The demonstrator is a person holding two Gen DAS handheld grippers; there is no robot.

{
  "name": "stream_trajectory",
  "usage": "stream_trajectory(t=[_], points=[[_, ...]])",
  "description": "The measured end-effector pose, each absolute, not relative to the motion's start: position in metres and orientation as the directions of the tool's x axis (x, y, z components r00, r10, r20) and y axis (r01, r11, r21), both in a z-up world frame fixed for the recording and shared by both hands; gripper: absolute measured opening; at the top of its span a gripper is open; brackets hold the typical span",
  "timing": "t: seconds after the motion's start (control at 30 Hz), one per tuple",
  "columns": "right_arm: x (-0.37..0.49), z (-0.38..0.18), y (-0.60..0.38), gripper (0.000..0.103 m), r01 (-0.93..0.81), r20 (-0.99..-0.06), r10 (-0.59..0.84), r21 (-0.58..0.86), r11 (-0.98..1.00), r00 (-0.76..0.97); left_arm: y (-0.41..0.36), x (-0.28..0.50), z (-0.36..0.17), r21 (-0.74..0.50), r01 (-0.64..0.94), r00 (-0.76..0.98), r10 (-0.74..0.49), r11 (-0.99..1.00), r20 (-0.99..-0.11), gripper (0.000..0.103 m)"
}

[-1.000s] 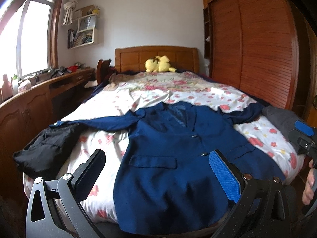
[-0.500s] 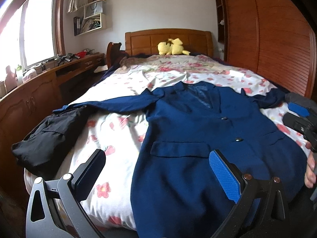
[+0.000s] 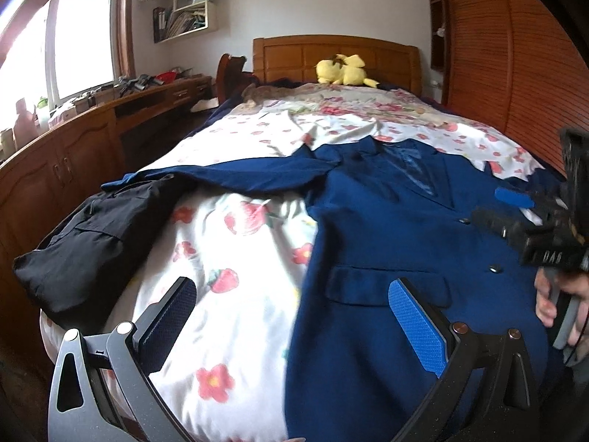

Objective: Fold large clothes
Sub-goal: 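Move the left gripper to the navy jacket's sleeve and grasp its cuff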

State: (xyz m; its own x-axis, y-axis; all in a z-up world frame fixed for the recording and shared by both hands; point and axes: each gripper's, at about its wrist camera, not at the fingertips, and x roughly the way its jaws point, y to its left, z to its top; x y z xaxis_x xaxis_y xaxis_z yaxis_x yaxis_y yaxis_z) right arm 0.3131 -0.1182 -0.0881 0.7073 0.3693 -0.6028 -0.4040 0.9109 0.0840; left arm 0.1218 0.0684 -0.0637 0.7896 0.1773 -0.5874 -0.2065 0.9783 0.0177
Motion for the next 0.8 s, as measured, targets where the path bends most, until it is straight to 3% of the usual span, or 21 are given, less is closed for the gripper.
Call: stream_trajectory(t=[0.17, 0.57, 0.8], points=[[0.327, -0.119, -0.121, 0.103, -0.411, -0.650, 0.399, 0.143, 0.900, 0.647, 0.080, 0.141, -0.061, 0.002, -0.230, 0.776, 0.185, 0.973, -0.603, 0.103], [0.329, -0.120, -0.125, 0.103, -0.406, -0.632, 0.421, 0.179, 0.896, 0.651, 0.135, 0.230, -0.050, -0.063, -0.256, 0.795, 0.173, 0.965, -0.582, 0.103], [0.330, -0.121, -0.124, 0.103, -0.404, -0.631, 0.416, 0.174, 0.898, 0.655, 0.165, 0.286, -0.057, -0.095, -0.268, 0.792, 0.164, 0.959, -0.588, 0.093]])
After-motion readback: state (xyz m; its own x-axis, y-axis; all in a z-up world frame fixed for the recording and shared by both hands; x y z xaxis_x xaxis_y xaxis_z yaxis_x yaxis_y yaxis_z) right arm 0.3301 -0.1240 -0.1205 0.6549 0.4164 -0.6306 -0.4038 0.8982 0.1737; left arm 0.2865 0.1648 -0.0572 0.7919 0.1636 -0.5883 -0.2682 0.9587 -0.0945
